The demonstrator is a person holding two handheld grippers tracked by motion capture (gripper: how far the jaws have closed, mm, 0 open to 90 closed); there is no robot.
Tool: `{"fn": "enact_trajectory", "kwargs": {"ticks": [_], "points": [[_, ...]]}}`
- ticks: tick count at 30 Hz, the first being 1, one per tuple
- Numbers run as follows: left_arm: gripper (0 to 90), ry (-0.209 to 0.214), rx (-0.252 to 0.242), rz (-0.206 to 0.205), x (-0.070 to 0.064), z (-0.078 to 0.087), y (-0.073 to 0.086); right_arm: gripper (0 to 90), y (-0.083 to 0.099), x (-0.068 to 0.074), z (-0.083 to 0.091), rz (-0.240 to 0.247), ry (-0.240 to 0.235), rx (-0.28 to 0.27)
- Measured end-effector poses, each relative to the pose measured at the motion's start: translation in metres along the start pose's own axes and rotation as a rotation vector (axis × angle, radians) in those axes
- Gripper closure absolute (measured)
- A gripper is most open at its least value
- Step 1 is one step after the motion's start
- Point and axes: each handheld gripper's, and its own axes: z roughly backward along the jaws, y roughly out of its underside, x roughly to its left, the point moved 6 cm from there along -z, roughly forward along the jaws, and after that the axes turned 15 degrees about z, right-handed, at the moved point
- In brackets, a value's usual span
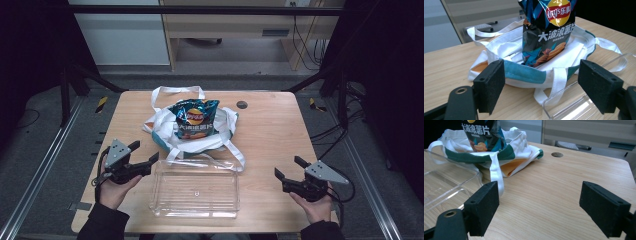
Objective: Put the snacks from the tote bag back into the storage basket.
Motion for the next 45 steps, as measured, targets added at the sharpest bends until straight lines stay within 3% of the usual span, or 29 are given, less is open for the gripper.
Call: {"fn": "enact_trajectory", "kwargs": {"ticks": [6, 20, 27, 45], "points": [[21.4, 0.000, 0.032, -0.001, -0.006, -0.010, -0.010, 16.3, 0.000, -0.001, 0.000, 0.003, 0.002, -0.001], [21.4, -0.014, 0.003, -0.025, -0.006, -0.021, -0.043, 16.3, 0.000, -0.001, 0.000, 0.000, -0.002, 0.002], [21.5, -0.021, 0.007, -0.048, -0.012, -0.032, -0.052, 16.3, 0.000, -0.001, 0.000, -0.001, -0.002, 0.000], [22.4, -0.031, 0.013, -0.059, -0.020, -0.060, -0.073, 16.5, 0.001, -0.001, -0.001, 0.000, -0.004, 0.003]]}}
